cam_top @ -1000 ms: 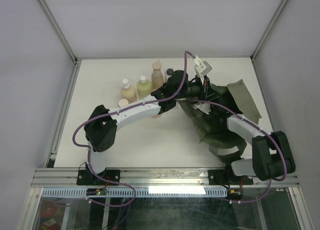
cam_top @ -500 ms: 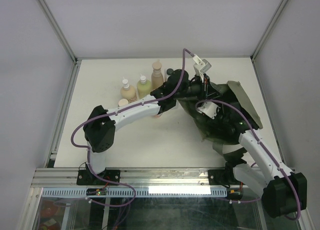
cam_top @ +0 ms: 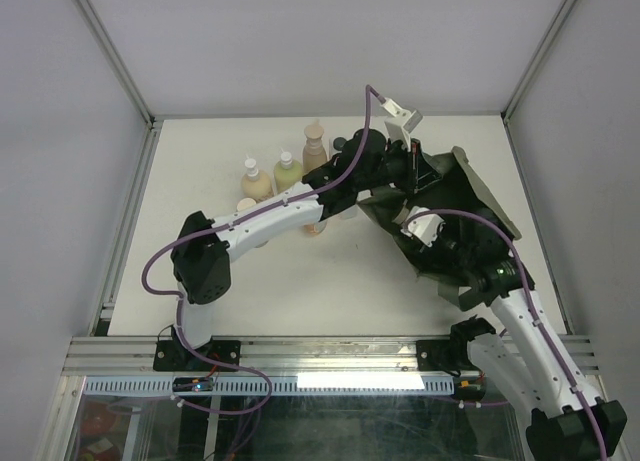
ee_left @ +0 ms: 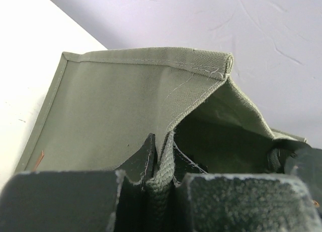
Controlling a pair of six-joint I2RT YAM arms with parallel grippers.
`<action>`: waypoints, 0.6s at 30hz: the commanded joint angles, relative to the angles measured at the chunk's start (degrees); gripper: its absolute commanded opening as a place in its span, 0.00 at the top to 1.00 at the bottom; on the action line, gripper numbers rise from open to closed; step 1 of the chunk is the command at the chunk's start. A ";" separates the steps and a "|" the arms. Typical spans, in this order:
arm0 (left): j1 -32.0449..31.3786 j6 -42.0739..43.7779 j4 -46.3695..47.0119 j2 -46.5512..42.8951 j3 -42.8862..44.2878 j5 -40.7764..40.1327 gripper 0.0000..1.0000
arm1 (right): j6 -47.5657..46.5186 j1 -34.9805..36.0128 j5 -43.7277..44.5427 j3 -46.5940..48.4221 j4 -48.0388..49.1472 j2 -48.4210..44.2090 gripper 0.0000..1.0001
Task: Take the personal care products out of the canvas bag
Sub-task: Take out the care product from the canvas bag.
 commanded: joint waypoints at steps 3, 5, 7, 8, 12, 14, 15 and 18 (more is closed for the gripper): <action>0.60 -4.40 -2.26 1.77 4.80 -3.45 1.00 | 9.07 -0.05 -2.91 4.37 9.47 -7.48 1.00; 1.15 -6.80 -2.24 2.30 4.85 -3.35 1.00 | 10.82 -0.15 -1.19 4.82 9.44 -9.14 1.00; 1.83 -8.74 -2.28 2.84 5.27 -3.01 1.00 | 11.13 -0.13 -1.37 5.14 8.37 -10.88 1.00; 2.03 -9.27 -2.44 3.17 5.76 -3.03 1.00 | 11.45 -0.02 -1.13 5.34 7.81 -11.86 1.00; 2.48 -12.27 -3.21 4.73 7.65 -3.27 1.00 | 13.71 -0.14 -1.02 6.34 8.39 -14.37 1.00; 2.67 -14.14 -3.28 5.79 8.46 -2.52 1.00 | 15.02 -0.02 -1.70 7.84 8.34 -14.89 1.00; 2.76 -14.77 -3.80 6.41 8.55 -2.59 1.00 | 15.58 -0.12 -2.00 8.34 8.37 -15.43 1.00; 2.88 -16.34 -5.90 7.30 11.51 -4.05 1.00 | 17.66 -0.08 -1.78 9.20 9.29 -17.24 1.00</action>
